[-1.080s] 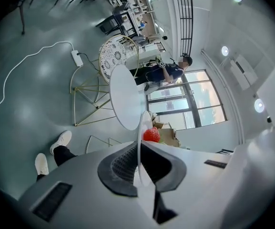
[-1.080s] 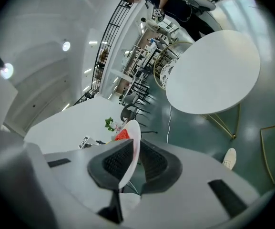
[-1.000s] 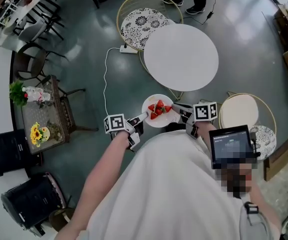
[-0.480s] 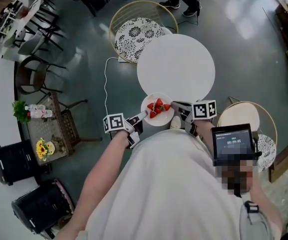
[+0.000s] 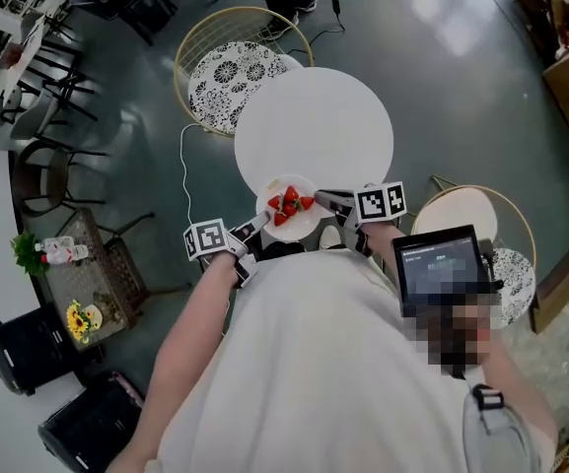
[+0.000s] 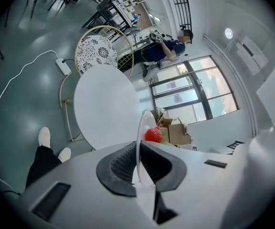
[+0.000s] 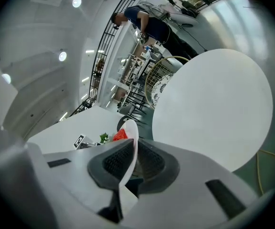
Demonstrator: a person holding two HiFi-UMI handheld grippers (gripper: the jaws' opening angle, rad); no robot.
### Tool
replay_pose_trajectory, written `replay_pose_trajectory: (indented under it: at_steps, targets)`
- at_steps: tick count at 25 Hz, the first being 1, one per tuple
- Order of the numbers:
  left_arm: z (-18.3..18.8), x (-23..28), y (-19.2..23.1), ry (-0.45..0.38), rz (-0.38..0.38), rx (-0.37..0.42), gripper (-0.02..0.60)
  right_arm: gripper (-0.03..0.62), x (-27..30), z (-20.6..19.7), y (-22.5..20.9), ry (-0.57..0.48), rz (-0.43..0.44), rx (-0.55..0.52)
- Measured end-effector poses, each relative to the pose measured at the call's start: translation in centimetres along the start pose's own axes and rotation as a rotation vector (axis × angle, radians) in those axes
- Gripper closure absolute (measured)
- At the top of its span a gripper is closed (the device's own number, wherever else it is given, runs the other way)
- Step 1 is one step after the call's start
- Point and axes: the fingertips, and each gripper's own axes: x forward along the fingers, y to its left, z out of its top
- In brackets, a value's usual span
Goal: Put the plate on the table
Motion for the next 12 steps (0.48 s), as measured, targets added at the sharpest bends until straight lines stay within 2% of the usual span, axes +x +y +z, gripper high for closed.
replay_pose_trajectory:
  at_steps: [12]
  targets:
    - [0.8, 1.1, -0.4, 0.078, 0.04, 0.038, 0.568, 0.568, -0.7, 0.1, -0.5, -0.041, -0.056, 0.061]
